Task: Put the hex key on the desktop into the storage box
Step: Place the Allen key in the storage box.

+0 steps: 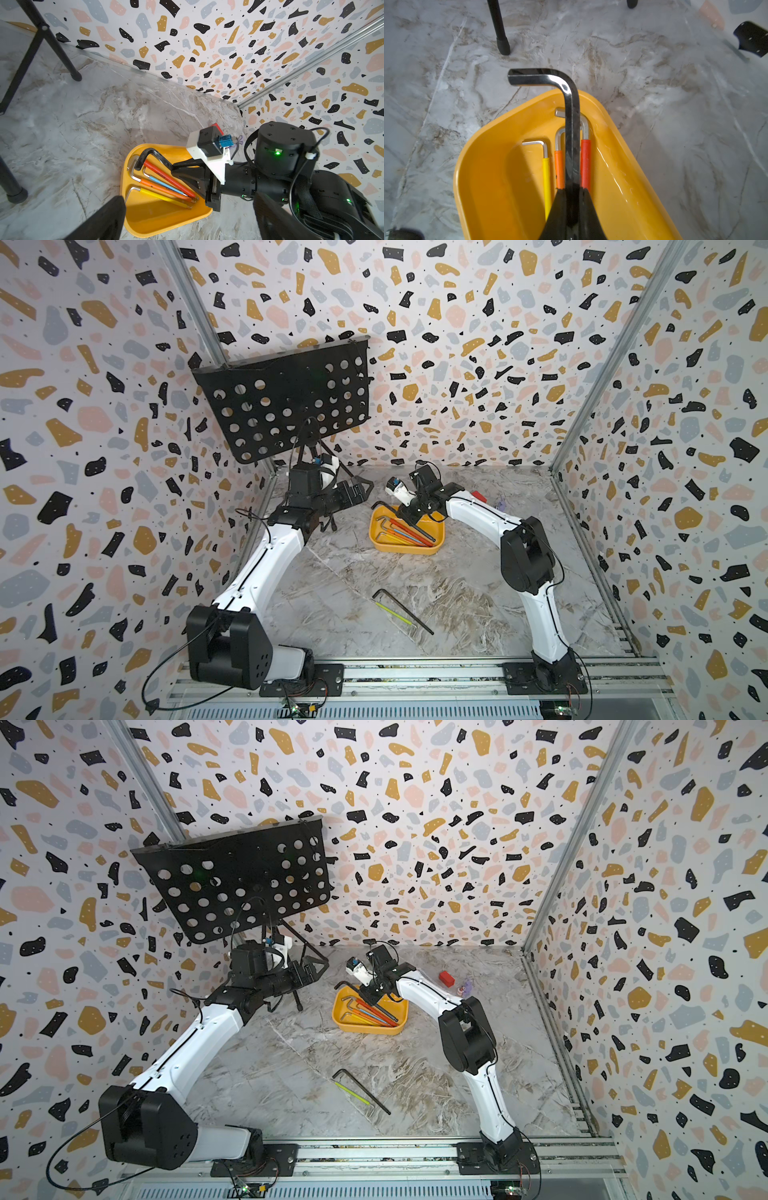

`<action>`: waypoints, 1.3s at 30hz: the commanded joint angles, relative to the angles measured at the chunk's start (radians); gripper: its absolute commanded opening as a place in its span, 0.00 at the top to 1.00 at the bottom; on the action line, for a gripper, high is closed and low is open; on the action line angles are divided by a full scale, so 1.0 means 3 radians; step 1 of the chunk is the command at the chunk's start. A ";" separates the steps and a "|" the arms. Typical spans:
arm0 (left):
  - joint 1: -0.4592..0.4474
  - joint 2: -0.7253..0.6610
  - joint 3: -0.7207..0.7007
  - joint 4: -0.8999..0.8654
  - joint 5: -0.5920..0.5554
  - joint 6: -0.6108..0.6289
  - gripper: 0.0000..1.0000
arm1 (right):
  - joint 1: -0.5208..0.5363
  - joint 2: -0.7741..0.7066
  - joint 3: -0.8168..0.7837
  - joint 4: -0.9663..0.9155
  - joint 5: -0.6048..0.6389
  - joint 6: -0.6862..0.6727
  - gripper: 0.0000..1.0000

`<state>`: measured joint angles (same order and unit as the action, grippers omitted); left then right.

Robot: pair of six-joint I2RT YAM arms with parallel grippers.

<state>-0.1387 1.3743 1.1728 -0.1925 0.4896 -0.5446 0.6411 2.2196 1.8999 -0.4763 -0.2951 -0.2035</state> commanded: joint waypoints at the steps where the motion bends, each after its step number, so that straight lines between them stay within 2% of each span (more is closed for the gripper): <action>1: 0.0027 -0.0036 -0.0039 0.0166 0.0060 -0.0049 0.00 | -0.0015 -0.0053 0.0084 -0.0035 0.0036 -0.0024 1.00; 5: 0.0026 0.0015 -0.0020 0.0166 0.0133 -0.0075 0.00 | -0.0015 -0.0036 -0.0015 0.0023 -0.0027 0.0042 1.00; 13: 0.0028 0.0017 -0.0018 0.0167 0.0159 -0.0087 0.00 | -0.0015 0.0015 -0.0093 -0.0065 0.0176 0.0078 1.00; 17: 0.0028 0.0001 -0.0033 0.0176 0.0164 -0.0086 0.00 | -0.0015 0.0006 -0.0081 -0.0155 0.0257 0.0100 0.84; 25: 0.0028 0.0007 -0.0052 0.0182 0.0172 -0.0070 0.00 | -0.0015 -0.0209 -0.0179 -0.0115 0.0301 0.0157 0.72; 31: 0.0028 -0.0039 -0.0072 0.0182 0.0146 -0.0029 0.00 | -0.0015 -0.0584 -0.0368 -0.0055 0.0270 0.0223 0.71; 39: 0.0008 -0.0092 -0.0120 0.0197 0.0144 0.0099 0.00 | -0.0015 -0.1453 -0.1144 0.0155 0.0053 0.0377 0.70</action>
<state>-0.1341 1.3727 1.1503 -0.1780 0.5194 -0.5499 0.6388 1.8664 1.6073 -0.4488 -0.2413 -0.1253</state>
